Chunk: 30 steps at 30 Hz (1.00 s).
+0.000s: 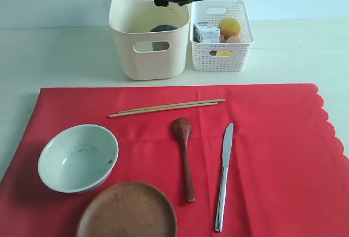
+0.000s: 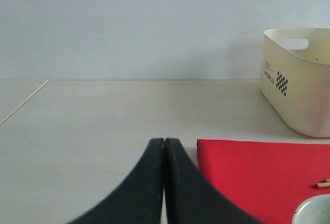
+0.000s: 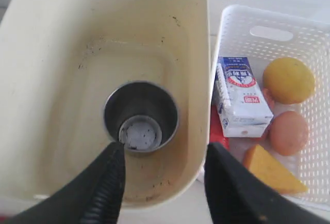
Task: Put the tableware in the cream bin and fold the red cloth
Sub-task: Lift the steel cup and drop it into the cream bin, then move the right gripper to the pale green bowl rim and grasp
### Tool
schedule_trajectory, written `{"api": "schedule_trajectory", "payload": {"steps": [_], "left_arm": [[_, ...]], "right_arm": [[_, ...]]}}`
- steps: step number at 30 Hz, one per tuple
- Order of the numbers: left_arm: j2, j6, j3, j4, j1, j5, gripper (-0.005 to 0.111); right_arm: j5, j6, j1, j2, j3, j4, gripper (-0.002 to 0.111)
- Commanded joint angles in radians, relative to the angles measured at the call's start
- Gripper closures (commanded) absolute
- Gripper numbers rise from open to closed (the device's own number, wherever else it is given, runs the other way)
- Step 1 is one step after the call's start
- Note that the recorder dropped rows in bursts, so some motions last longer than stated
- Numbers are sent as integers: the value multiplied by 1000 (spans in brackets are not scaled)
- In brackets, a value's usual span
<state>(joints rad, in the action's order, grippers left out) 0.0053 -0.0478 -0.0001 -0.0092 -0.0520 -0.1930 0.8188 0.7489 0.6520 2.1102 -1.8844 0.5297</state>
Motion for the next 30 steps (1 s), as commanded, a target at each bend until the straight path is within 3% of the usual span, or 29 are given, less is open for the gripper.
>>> {"api": "schedule_trajectory", "payload": {"steps": [1,5,6,14,30], "left_arm": [[-5,-1,0,-10,7,0,104],[-5,-1,0,-10,7,0,104],[-5,-1,0,-10,7,0,104],[-5,-1,0,-10,7,0,104],[-5,-1,0,-10,7,0,104]], "right_arm": [[76,-224,-1,-70,-8,-171,83],[138,-329,-1,-119,-8,-303,107],[148,-348,-1,-132,-8,-339,108],[184,-366,53,-217,-6,-389,108],[234,-335,347,-173,-6,-351,108]]}}
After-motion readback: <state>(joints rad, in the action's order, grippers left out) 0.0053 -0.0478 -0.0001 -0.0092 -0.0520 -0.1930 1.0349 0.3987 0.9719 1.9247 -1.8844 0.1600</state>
